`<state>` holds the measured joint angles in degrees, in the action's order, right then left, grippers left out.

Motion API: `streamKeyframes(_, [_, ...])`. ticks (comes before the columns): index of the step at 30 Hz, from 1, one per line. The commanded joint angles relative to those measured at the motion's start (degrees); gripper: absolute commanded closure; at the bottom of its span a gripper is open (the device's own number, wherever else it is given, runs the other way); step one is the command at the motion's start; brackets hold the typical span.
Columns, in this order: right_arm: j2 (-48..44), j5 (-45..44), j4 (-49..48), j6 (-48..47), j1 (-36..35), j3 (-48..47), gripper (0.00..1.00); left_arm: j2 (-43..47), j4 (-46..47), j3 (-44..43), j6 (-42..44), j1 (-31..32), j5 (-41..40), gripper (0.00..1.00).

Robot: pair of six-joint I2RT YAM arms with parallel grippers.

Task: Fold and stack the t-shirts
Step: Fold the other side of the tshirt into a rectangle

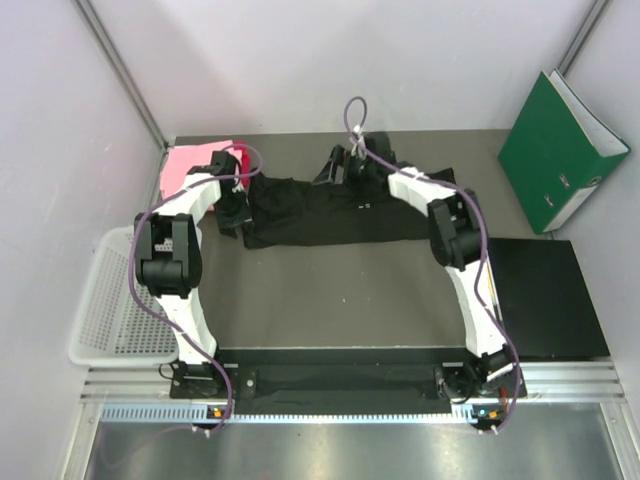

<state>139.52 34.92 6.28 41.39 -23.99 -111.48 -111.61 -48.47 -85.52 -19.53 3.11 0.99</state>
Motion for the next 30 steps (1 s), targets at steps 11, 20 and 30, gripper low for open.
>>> streamKeyframes(11, [-20.61, -17.42, 14.27, -23.98, 21.08, 14.01, 0.00, 2.81, 6.10, -1.15, -4.46, 0.14, 6.03, 0.44])
streamKeyframes(20, [-17.62, -20.41, 17.10, -25.92, 26.45, 14.89, 0.02, -1.33, 6.28, -3.17, -8.15, 0.23, 4.37, 0.44])
streamKeyframes(30, [-20.95, -25.51, 17.80, -28.03, 29.26, 16.91, 0.02, -2.03, 3.82, -2.02, -9.74, 0.66, -2.12, 0.43])
